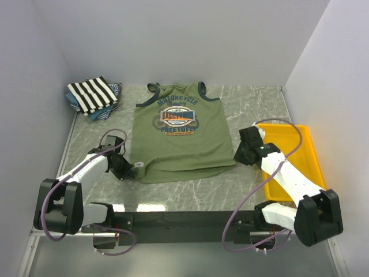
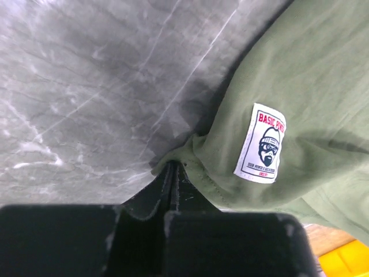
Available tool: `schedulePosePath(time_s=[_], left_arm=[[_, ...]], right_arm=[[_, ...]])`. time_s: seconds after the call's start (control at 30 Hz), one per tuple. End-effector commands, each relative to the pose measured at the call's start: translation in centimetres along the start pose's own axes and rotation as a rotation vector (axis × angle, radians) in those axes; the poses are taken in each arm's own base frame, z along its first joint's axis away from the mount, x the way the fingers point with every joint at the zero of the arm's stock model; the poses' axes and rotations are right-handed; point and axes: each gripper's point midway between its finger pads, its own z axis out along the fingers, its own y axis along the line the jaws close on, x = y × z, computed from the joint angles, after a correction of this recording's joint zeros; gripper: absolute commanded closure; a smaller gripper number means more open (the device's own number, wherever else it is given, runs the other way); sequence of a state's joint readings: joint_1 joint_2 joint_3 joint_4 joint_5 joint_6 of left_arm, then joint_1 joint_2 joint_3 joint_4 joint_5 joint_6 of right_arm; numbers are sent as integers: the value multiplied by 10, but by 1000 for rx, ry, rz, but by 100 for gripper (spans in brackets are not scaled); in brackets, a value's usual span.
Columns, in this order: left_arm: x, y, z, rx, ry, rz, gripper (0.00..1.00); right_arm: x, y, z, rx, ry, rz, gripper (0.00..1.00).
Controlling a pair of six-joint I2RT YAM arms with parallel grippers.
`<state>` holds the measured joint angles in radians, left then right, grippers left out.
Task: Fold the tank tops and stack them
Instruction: Flatten the tank top out
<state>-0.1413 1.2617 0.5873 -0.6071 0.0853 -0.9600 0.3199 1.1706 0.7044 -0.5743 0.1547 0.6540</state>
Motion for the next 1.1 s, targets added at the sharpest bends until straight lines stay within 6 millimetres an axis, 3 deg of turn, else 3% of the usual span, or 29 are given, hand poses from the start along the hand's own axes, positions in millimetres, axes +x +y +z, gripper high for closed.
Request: schedulePosePath(time_s=[0.0, 0.23, 0.43, 0.57, 0.67, 0.7, 0.77, 0.8, 0.9, 1.07], left_arm=[[-13, -4, -10, -9, -55, 41, 99], [-34, -25, -55, 59, -147, 57, 99], [-32, -22, -76, 94, -159, 56, 99], [-17, -21, -69, 146, -117, 45, 99], [2, -19, -53, 196, -46, 54, 99], [11, -12, -44, 182, -24, 45, 98], [24, -19, -43, 216, -14, 76, 85], [33, -22, -44, 226, -10, 94, 73], [40, -25, -45, 224, -32, 119, 58], [37, -28, -38, 176, -83, 150, 54]], right_arm=[[-28, -8, -27, -1, -69, 14, 100], [-46, -19, -46, -17, -99, 78, 100], [-46, -29, -52, -17, -94, 132, 100], [-38, -33, -49, -31, -76, 156, 94], [-28, -33, -40, -38, -52, 167, 92], [-23, -34, -37, -38, -38, 170, 91], [-22, -31, -35, -54, -35, 177, 90], [-20, -32, -33, -52, -30, 179, 90], [-19, -33, -30, -50, -33, 176, 90], [-19, -32, -25, -55, -32, 165, 90]])
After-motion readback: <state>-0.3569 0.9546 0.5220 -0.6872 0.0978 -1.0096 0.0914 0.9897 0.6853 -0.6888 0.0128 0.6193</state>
